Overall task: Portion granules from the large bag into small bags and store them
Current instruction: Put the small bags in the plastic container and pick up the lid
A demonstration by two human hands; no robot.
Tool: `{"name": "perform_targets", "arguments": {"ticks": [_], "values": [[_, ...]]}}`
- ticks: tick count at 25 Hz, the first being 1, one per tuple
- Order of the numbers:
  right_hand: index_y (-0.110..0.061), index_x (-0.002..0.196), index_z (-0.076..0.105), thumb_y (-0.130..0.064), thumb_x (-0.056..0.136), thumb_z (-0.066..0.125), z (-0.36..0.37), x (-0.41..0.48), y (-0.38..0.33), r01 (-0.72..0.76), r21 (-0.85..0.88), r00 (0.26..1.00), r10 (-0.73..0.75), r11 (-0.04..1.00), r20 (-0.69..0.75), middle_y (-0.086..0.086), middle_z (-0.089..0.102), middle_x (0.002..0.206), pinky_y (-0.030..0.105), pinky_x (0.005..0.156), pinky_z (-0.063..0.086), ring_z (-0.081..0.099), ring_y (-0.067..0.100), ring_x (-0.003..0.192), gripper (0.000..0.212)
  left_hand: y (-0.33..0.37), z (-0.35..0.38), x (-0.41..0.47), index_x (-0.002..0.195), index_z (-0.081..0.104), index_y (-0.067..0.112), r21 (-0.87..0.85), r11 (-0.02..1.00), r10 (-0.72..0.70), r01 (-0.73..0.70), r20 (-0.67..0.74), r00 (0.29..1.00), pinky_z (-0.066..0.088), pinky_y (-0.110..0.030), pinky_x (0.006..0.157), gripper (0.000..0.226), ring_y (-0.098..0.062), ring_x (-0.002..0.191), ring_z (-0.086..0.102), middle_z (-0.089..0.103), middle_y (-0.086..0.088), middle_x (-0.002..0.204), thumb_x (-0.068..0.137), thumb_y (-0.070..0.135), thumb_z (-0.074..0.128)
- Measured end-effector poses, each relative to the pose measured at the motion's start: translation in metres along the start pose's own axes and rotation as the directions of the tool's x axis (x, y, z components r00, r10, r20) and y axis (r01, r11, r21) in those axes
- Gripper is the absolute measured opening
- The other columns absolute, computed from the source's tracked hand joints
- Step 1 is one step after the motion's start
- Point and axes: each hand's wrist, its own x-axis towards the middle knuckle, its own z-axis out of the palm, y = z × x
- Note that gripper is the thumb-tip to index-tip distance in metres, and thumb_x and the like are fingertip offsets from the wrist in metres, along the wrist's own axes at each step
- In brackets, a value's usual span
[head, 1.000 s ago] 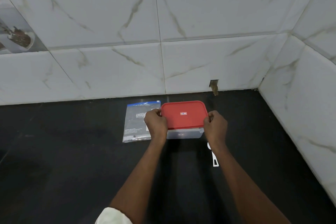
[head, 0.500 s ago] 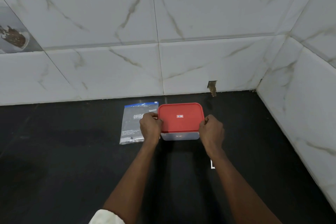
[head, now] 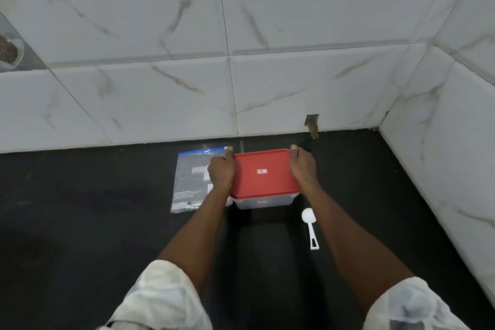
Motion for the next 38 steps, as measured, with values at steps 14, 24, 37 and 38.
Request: {"name": "perform_targets", "arguments": {"ticks": [14, 24, 37, 38], "values": [[-0.008, 0.121, 0.055, -0.063, 0.098, 0.019, 0.008, 0.015, 0.012, -0.129, -0.066, 0.984, 0.136, 0.989, 0.113, 0.018, 0.060, 0.120, 0.050, 0.098, 0.044, 0.056, 0.035, 0.111, 0.070, -0.010, 0.011, 0.013, 0.114, 0.063, -0.004, 0.140, 0.989, -0.047, 0.054, -0.053, 0.997, 0.040, -0.035, 0.077, 0.082, -0.038, 0.109, 0.063, 0.068, -0.022, 0.118, 0.091, 0.072, 0.047], [-0.005, 0.118, 0.057, -0.058, 0.100, 0.021, 0.009, 0.016, 0.011, -0.129, -0.093, 0.990, 0.134, 0.987, 0.053, 0.022, 0.059, 0.117, 0.047, 0.094, 0.046, 0.057, 0.038, 0.107, 0.067, -0.005, 0.010, 0.010, 0.113, 0.063, -0.002, 0.127, 0.991, -0.043, 0.048, -0.044, 0.998, 0.038, -0.036, 0.079, 0.075, -0.039, 0.112, 0.061, 0.066, -0.021, 0.120, 0.095, 0.069, 0.043], [-0.005, 0.087, 0.066, -0.024, 0.093, 0.055, -0.042, -0.063, 0.063, -0.141, -0.294, 0.989, 0.122, 0.945, -0.082, 0.016, 0.070, 0.091, 0.034, 0.074, 0.047, 0.066, 0.035, 0.091, 0.022, -0.040, -0.034, -0.041, 0.098, 0.065, 0.000, -0.008, 0.992, 0.122, -0.126, -0.209, 0.970, 0.037, -0.034, 0.078, 0.046, -0.026, 0.091, 0.057, 0.061, -0.004, 0.094, 0.108, 0.034, 0.036], [-0.007, 0.086, 0.066, -0.027, 0.090, 0.059, -0.041, -0.081, 0.070, -0.149, -0.355, 0.989, 0.142, 0.923, -0.047, 0.014, 0.070, 0.090, 0.033, 0.072, 0.047, 0.066, 0.034, 0.091, 0.022, -0.054, -0.039, -0.046, 0.089, 0.064, 0.001, 0.023, 0.987, 0.158, -0.156, -0.216, 0.964, 0.038, -0.034, 0.074, 0.037, -0.028, 0.088, 0.061, 0.064, -0.006, 0.089, 0.106, 0.025, 0.042]]}}
